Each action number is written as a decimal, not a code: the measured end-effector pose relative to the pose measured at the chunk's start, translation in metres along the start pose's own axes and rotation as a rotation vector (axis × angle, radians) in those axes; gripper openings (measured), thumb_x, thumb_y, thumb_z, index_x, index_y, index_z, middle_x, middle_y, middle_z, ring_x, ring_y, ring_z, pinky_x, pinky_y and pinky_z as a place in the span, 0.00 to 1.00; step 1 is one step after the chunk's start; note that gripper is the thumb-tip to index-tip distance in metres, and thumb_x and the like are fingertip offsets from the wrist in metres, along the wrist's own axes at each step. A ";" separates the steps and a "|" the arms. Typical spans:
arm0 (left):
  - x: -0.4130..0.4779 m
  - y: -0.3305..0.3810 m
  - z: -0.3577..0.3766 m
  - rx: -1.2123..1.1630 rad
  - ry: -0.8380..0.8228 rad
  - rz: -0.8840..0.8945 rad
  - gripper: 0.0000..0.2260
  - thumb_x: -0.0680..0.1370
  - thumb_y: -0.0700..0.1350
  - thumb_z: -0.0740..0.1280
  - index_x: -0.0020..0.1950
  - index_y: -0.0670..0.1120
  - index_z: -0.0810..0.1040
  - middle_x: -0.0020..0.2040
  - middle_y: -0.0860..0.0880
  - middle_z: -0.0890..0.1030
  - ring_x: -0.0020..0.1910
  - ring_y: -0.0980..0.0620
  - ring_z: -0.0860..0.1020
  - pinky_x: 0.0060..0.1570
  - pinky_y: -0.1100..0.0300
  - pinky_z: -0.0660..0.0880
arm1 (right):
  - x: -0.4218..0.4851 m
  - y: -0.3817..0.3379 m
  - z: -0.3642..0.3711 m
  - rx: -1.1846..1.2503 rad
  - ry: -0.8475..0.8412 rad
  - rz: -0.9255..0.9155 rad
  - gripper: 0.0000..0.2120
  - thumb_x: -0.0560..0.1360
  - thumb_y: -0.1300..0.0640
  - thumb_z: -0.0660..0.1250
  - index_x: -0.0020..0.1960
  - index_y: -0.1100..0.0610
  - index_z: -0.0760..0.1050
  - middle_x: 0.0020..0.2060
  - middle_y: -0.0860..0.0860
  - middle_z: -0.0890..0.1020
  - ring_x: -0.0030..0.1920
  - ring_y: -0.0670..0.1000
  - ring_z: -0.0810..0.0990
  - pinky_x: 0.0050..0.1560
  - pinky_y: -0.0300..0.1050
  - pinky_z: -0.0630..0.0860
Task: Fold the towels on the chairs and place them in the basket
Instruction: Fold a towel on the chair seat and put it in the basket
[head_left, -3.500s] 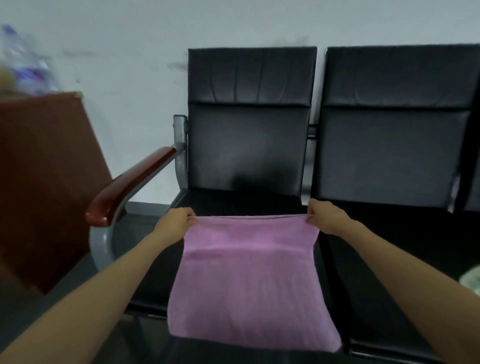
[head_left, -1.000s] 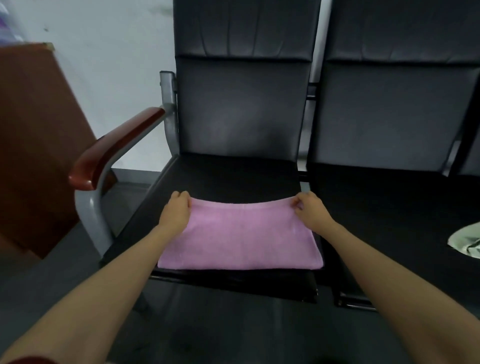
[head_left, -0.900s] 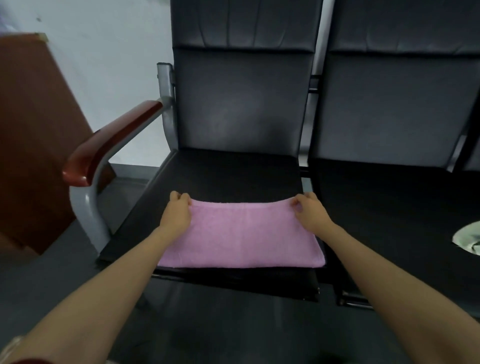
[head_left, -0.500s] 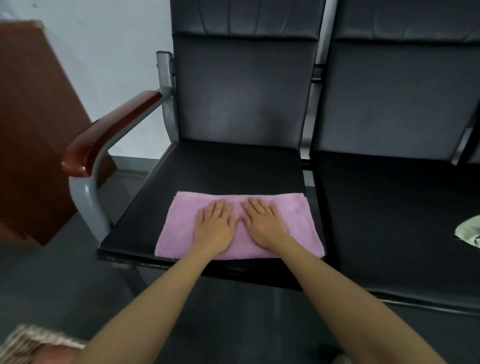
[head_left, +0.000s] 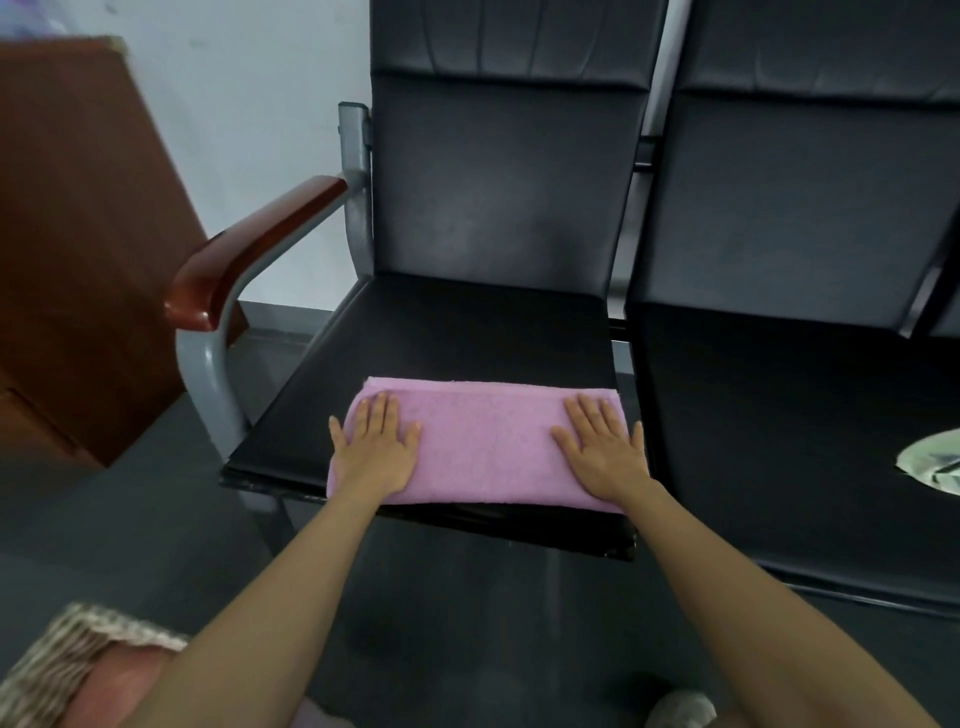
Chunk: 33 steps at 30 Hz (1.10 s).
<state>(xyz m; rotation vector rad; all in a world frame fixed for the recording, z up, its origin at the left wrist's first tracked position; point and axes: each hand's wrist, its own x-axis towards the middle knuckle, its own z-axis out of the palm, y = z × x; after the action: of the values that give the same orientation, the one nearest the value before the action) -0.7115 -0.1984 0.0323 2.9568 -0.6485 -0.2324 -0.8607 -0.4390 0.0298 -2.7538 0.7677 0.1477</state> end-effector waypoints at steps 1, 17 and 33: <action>-0.002 -0.001 0.000 -0.006 -0.015 0.006 0.27 0.82 0.57 0.39 0.78 0.47 0.40 0.79 0.50 0.41 0.77 0.51 0.41 0.72 0.42 0.36 | -0.004 -0.001 0.001 0.002 0.005 -0.002 0.29 0.80 0.37 0.40 0.77 0.45 0.38 0.77 0.44 0.39 0.76 0.49 0.37 0.73 0.62 0.36; 0.006 -0.024 -0.015 -0.198 0.171 -0.308 0.17 0.80 0.53 0.58 0.53 0.40 0.76 0.62 0.40 0.70 0.60 0.41 0.65 0.61 0.49 0.63 | -0.009 -0.038 -0.009 -0.079 0.148 -0.164 0.26 0.81 0.43 0.48 0.77 0.50 0.51 0.77 0.47 0.52 0.77 0.50 0.40 0.72 0.62 0.37; -0.009 0.000 -0.078 -0.502 0.242 0.156 0.17 0.82 0.42 0.55 0.71 0.50 0.71 0.73 0.48 0.65 0.68 0.49 0.68 0.64 0.55 0.65 | 0.011 -0.073 0.013 -0.070 -0.043 -0.162 0.30 0.79 0.36 0.41 0.78 0.45 0.40 0.77 0.47 0.41 0.77 0.50 0.37 0.72 0.64 0.34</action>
<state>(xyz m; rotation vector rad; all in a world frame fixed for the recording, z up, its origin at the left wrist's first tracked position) -0.7067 -0.1892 0.1104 2.3932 -0.6674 -0.0155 -0.8141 -0.3808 0.0332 -2.8545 0.5346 0.2033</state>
